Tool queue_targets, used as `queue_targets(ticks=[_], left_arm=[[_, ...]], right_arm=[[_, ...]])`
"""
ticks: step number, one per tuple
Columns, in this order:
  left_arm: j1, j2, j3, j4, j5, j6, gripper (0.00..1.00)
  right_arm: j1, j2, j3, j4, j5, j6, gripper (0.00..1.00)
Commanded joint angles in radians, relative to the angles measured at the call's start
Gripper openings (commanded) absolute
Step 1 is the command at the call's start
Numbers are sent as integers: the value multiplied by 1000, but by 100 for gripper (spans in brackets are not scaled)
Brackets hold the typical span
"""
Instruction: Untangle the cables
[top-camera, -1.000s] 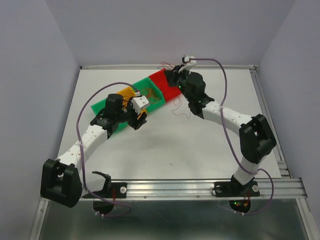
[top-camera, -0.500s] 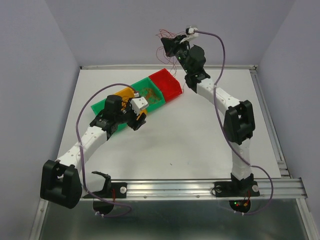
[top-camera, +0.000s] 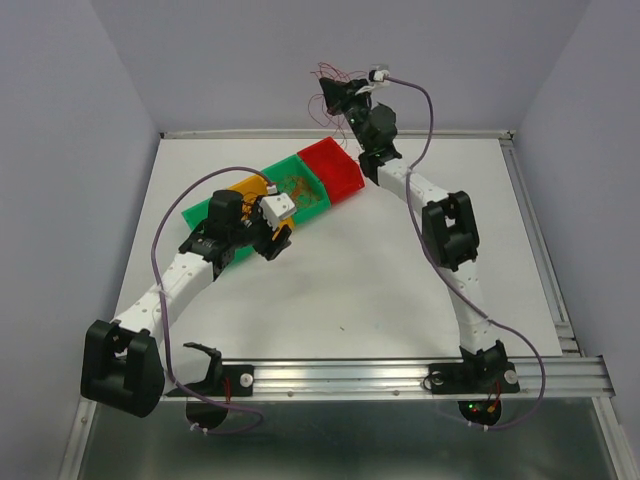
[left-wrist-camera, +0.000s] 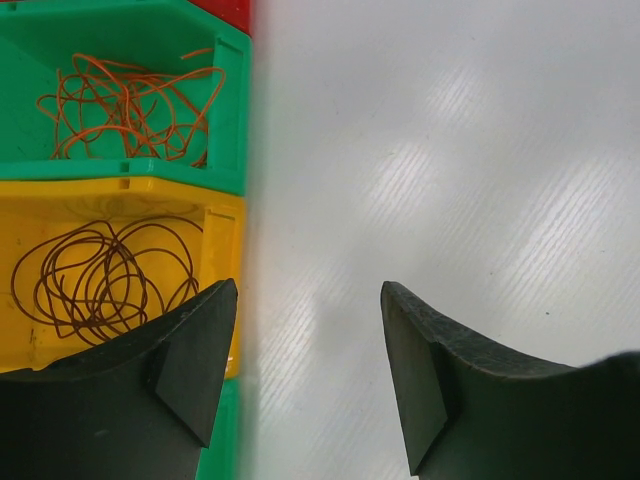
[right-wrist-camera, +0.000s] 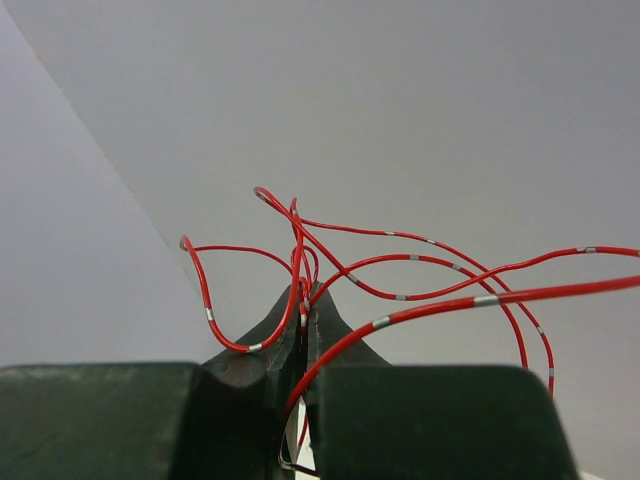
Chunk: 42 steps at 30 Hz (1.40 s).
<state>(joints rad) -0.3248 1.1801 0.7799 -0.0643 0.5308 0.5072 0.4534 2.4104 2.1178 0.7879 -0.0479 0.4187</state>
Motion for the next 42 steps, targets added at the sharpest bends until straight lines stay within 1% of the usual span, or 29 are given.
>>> queue_targets(ticks=[1,5,8,15,16,17,19,21,24,26,29,32,33,36,37,38,39,42], left_arm=[[7,-23,-8,35,15,2,71],[9,-28,-8,35,14,5,71],[10,-30,-11,38,12,8,71],[13,-36,-16,37,20,10,71],[12,-37,-16,38,20,11,71],[13,-37,-16,38,21,10,71],[13,-36,-16,37,24,11,71],[13,-36,-16,35,24,14,71],[13,-36,-16,34,28,13,71],[13,-37,-18,32,29,13,71],[13,-37,-18,32,28,13,71],[13,-40,-18,32,31,16,71],[13,-39,-18,31,31,17,71],[13,-45,-19,27,29,17,71],[13,-45,-21,27,29,19,71],[13,-50,-22,27,32,22,71],[13,-48,-22,29,32,22,71],[13,-53,-24,24,37,22,71]], right_arm=[[8,26,37,185,89,46,1],[30,35,8,204,149,-1,0],[57,18,-86,263,194,-76,1],[59,6,-303,372,218,-66,1],[59,0,-330,381,221,-60,0],[59,-17,-394,393,232,-55,1],[59,-36,-452,427,241,-38,1],[67,-51,-513,432,263,-38,1],[73,-65,-583,419,339,-37,1],[73,-68,-601,401,368,-31,1],[71,-63,-605,346,336,-26,1],[71,-51,-566,239,330,5,1],[71,-43,-544,147,326,8,1],[71,6,-411,-33,298,35,1],[70,18,-379,-141,290,43,0],[70,38,-334,-183,280,49,1],[71,50,-311,-259,273,54,1],[71,87,-242,-372,250,46,0]])
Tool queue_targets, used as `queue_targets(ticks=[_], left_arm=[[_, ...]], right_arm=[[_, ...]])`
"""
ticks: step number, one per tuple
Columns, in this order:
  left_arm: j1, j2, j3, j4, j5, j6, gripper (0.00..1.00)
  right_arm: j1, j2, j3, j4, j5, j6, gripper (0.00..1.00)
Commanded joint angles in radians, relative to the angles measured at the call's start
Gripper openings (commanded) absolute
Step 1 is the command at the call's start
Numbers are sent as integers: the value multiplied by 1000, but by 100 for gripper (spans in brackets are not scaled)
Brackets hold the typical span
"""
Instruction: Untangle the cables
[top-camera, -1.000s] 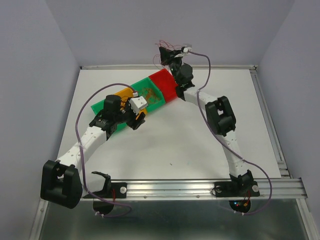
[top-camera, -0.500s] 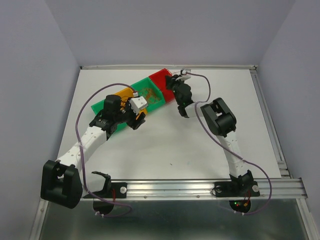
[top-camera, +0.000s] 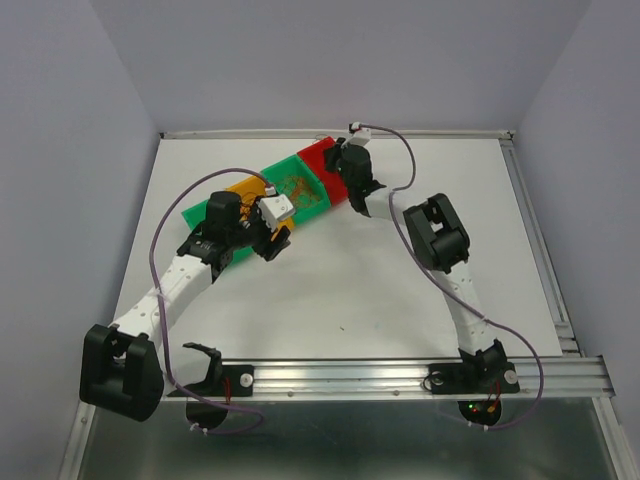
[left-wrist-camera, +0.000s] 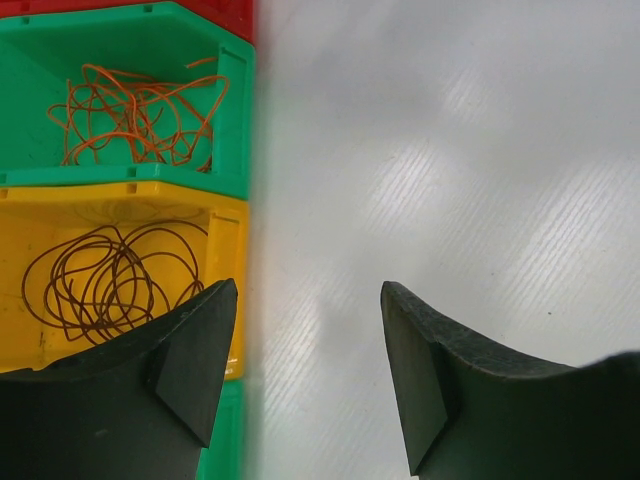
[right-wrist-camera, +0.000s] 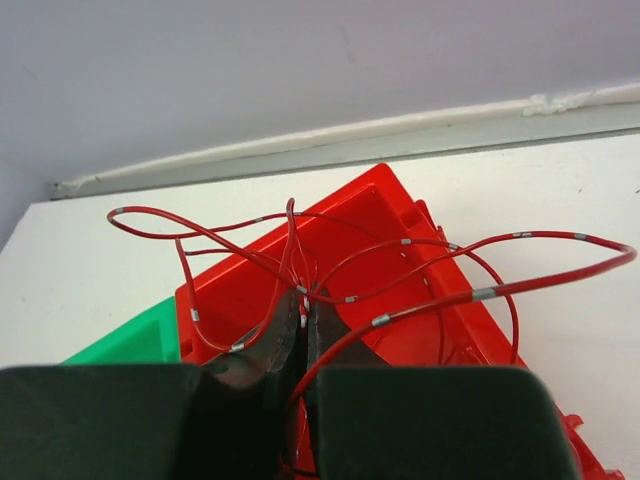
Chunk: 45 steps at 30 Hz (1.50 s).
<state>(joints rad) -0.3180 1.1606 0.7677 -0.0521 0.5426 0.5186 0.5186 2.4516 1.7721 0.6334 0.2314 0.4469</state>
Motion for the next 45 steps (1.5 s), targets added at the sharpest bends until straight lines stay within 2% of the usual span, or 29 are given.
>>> queue_targets(ticks=[1,3,7,15,20,24,28,32,45], left_arm=[[7,-33,-11,12,26,14,71],[7,-33,-13,12,28,15,71],[7,-35,-11,8,31,18,71],[7,-26,-10,-2,42,24,71],[7,-22,-8,-3,39,23,71],[7,-24,-10,-2,33,23,71],[7,-19,-8,-2,31,23,71],[7,-12,-7,-2,30,23,71],[7,-2,-5,-2,28,21,71]], right_arm=[[4,62,168,-307,-36,13,1],[3,111,260,-424,-56,-5,1],[1,156,317,-533,-41,-14,1],[-8,178,383,-661,-84,-57,1],[-6,155,435,-663,-70,-86,9],[-8,92,466,-663,-3,-131,24],[-8,58,489,-663,20,-163,24],[-6,35,504,-663,19,-180,31],[-6,18,544,-655,-3,-204,42]])
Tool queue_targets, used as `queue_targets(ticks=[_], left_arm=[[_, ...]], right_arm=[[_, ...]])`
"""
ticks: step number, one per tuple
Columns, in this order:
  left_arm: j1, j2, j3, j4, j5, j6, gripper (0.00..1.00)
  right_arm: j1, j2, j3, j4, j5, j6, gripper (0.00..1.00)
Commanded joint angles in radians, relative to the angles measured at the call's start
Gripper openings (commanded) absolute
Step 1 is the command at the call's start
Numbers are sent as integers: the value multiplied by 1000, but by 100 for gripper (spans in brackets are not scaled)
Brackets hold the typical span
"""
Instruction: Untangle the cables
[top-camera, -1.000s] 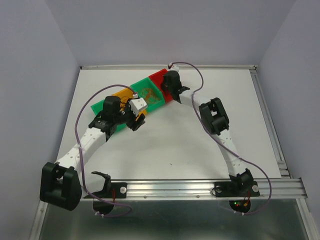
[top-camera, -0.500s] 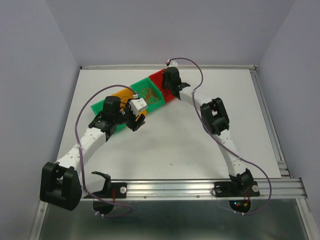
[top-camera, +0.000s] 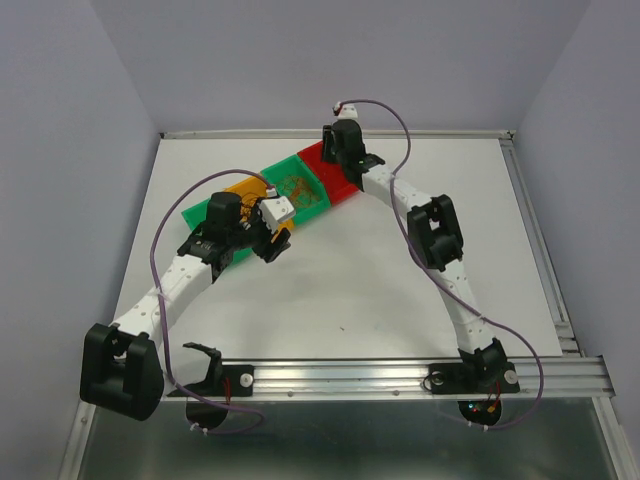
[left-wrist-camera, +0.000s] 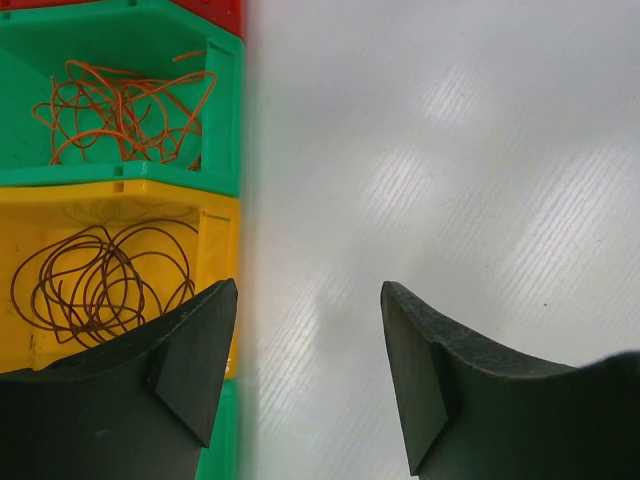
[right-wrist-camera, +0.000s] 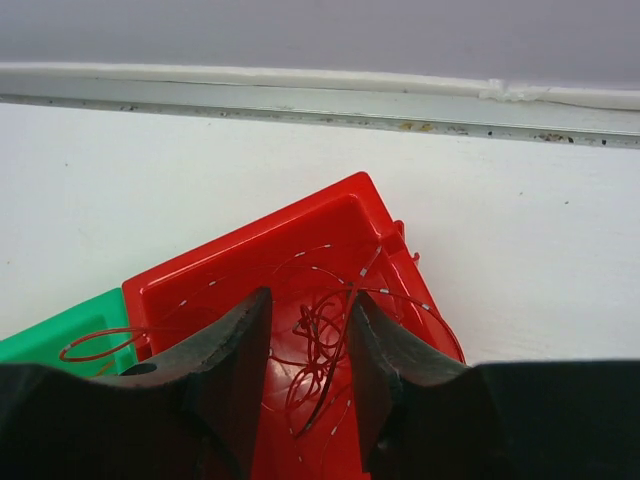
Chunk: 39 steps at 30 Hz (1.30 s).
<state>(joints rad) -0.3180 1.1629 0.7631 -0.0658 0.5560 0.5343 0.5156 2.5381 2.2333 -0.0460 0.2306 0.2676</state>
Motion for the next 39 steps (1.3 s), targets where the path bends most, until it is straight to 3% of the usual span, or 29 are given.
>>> queue_targets(ticks=[1,5,10,19,22,25,28,32,34,39], left_arm=[[7,-5,-1,14,15,6,71],[7,-9,-1,12,16,7,71],[7,-11,-2,12,19,9,71],[7,-17,-4,7,22,12,71],[7,-35,-7,11,13,10,71],[10,-72,-21,32,-10,0,71],[19,-115,-41,61,-47,-26,73],[43,-166,-57,130,-100,-66,76],[63,-210,-77,173,-132,-104,99],[131,-350,-160,308,-195,-174,99]], right_arm=[[-5,-78,80,26,-1,-28,42],[-3,-139,39,32,0,-41,44],[-5,-243,-61,34,-5,-25,75],[-5,-479,-348,37,-66,42,85],[4,-605,-487,110,-102,16,91],[26,-738,-709,165,-99,-19,100],[34,-983,-969,282,-109,-34,100],[35,-1186,-1314,417,-91,-28,100],[34,-1344,-1497,458,-48,-2,100],[35,-1634,-1785,471,29,48,100]])
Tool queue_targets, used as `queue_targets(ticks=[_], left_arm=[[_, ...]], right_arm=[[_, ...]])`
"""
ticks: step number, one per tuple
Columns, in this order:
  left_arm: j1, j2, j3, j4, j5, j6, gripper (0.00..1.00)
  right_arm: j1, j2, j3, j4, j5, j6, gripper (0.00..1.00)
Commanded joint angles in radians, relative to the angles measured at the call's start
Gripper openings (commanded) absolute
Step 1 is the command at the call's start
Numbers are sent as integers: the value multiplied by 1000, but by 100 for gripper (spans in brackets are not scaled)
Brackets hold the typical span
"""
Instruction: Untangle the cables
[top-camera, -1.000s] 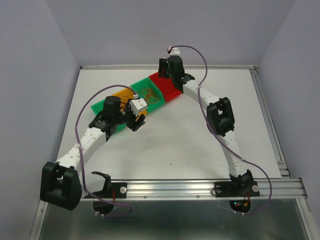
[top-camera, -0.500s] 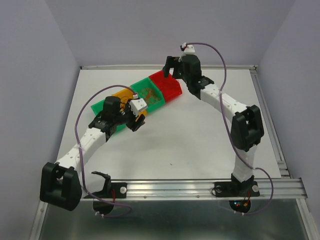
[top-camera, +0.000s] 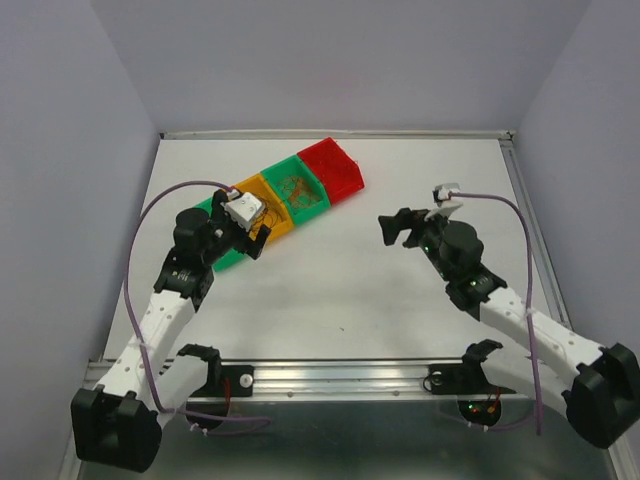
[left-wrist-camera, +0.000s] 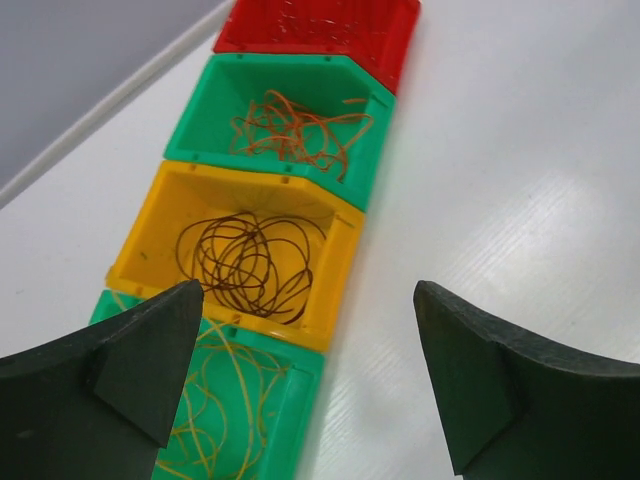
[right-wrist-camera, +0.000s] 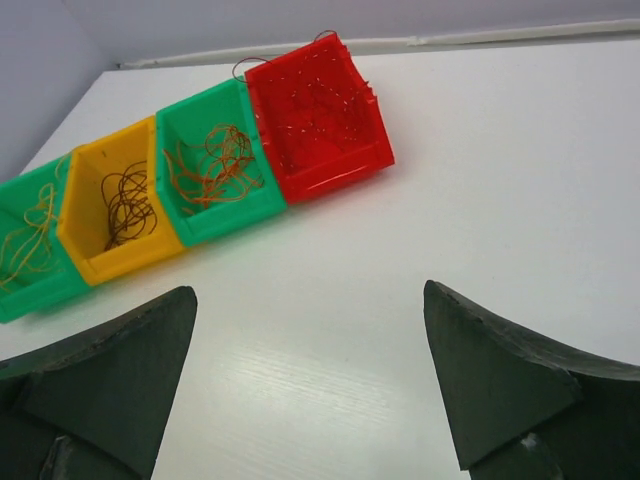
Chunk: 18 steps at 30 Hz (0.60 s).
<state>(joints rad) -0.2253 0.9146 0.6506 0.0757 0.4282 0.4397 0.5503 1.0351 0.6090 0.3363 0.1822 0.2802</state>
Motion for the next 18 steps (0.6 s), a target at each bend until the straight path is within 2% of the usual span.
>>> queue_targets(ticks=[1,6,10,14,18], left_arm=[[43,-117,-60,182,-95,-91,99],[57,-232,-146,275,-184,-188,99],[58,-227,-169,311,-198,-233,99],[60,-237,-178,317,-157,-234,99],[60,-287,-209,317,-39,-216,99]], right_arm=[[0,-229,-243,90,115,69,100],[0,-499,-434,107,108,142,100],[0,-682,-499,50,123,162,100],[0,-715,-517,23,131,171,100],[0,-687,-514,21,132,175,100]])
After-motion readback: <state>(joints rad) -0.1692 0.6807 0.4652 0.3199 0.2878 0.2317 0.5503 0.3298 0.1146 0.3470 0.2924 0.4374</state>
